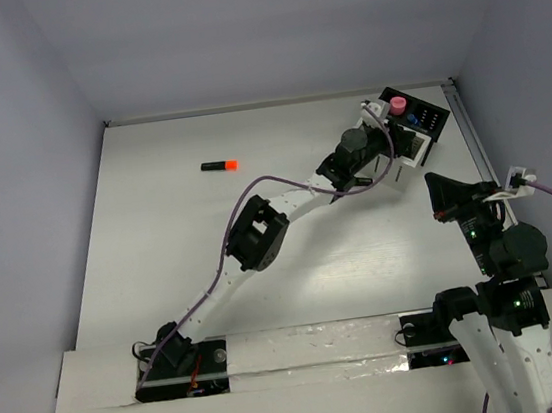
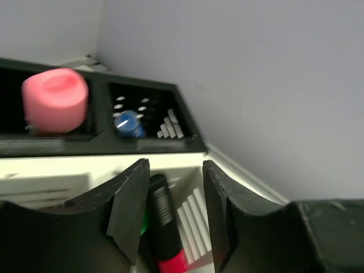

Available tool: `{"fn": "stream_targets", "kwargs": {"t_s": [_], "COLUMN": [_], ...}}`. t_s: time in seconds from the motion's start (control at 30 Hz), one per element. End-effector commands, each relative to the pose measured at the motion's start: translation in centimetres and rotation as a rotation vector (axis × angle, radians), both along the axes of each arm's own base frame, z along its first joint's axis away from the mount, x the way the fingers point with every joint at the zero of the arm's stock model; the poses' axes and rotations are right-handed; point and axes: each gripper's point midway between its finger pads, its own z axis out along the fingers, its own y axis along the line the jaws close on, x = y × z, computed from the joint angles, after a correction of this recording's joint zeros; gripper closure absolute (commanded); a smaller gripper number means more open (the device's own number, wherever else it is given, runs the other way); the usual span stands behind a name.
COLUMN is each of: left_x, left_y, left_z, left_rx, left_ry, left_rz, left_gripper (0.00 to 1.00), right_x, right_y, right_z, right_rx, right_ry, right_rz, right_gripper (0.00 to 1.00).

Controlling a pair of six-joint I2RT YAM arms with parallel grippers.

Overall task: Sort the stationery into containers
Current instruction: Place the pen in the storage box, then pick up the pen from the center of the board.

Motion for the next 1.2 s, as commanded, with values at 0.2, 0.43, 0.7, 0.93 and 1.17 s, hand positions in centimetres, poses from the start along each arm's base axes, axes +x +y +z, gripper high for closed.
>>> {"fn": "stream_targets", "kwargs": {"t_s": [0.2,0.43,0.7,0.93,1.17], "left_x": [5.6,6.5,8.9,9.6,8.1], "left_y": [18.9,32.6,40.5,50.1,52.8], "left_z": [11.1,7.1,1.3,-6.0,-10.6], "left_rx": [-0.127,-0.204,-0.097,0.069,0.142], "left_ry": [0.128,0.296,0.46,0.681,0.801], "left_rz": [0.382,0.547,0.833,1.19,1.277], "left_gripper": [0.6,0.57,0.31,0.28,0.29], "right_x": [0.4,0.4,1.0,2.2,2.1], "right_y": [0.7,1.7,3.4,5.4,5.8], "right_z": [-0.8,-1.2,-2.1,-4.3,-4.7], "right_rx": [-0.055,-0.064,-0.108,-0.134,-0.137], "right_ry": [0.006,0.007,0.07,0.162,0.171], "right_rz": [0.034,0.092,0.187,0.302,0.331], "right_gripper": [0.95,0.93,0.91,0.9,0.89]}}
